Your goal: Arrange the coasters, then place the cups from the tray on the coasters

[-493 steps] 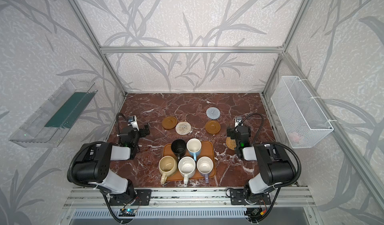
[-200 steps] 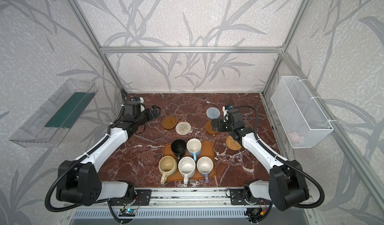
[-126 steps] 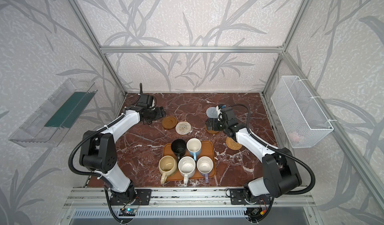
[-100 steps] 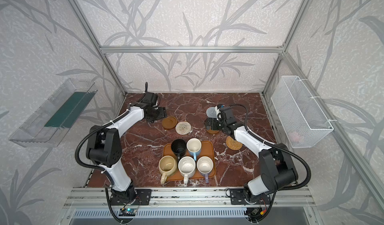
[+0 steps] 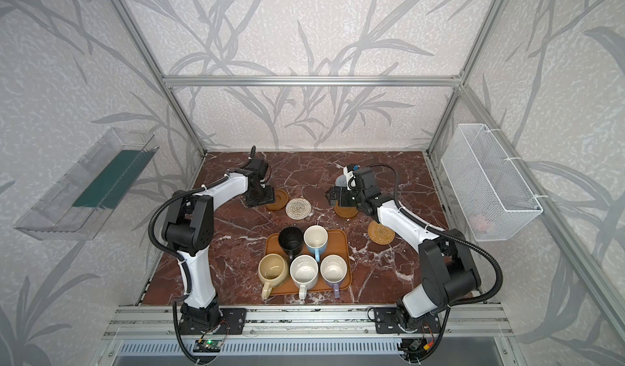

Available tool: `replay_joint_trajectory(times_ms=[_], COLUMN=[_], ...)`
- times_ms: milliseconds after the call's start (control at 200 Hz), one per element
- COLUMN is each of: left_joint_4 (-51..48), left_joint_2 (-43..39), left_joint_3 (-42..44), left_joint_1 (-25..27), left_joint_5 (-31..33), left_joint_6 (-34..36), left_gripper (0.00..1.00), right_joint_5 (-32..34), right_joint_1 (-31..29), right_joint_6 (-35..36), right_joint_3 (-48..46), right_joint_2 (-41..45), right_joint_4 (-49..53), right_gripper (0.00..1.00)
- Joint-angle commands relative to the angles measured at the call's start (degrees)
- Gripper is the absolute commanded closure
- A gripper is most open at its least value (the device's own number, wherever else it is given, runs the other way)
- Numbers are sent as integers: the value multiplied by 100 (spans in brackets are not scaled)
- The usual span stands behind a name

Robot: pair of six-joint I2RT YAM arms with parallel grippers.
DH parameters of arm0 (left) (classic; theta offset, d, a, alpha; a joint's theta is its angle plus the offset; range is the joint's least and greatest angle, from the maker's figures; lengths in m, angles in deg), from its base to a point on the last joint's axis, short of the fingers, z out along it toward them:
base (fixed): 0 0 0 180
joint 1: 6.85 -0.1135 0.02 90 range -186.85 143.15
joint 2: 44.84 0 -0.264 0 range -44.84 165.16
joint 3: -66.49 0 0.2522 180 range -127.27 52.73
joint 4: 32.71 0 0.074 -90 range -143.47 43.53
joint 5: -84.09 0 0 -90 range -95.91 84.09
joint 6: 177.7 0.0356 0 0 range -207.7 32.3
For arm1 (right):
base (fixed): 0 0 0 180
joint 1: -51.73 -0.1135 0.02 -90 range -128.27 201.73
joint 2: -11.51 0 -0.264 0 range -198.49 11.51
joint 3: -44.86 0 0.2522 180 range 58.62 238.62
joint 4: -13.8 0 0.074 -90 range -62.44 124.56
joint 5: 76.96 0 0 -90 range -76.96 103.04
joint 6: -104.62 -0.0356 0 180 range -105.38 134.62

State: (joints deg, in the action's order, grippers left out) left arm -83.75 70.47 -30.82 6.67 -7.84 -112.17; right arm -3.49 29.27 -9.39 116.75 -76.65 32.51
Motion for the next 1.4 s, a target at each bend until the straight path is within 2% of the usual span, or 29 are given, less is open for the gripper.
replay_joint_trajectory(times_ms=[0,310,505,595,725,920,1395], left_joint_4=[-69,-145,-287,-253,-316,24,-199], left_joint_2=[128,483,602,623,615,322,-208], left_joint_3=[-194,-508,-608,-526,-453,-9,466], left_joint_1=[40,79,111,90,98,-28,-367], left_joint_5=[121,200,484,327,506,404,1046], left_joint_6=[57,109,173,85,104,-89,-119], left_gripper=[32,35,40,40,43,46,50], right_joint_5=[-50,-25,-69,-69,-78,-104,-69], right_joint_1=[-22,-17,-48,-90,-118,-158,-201], right_joint_6=[-25,-108,-158,-170,-168,-178,-131], right_joint_3=[58,-7,22,57,91,133,62], right_joint_2=[9,80,28,18,5,9,159], right_joint_4=[-56,-89,-64,-56,-23,58,198], right_gripper=[1,1,2,2,2,2,2])
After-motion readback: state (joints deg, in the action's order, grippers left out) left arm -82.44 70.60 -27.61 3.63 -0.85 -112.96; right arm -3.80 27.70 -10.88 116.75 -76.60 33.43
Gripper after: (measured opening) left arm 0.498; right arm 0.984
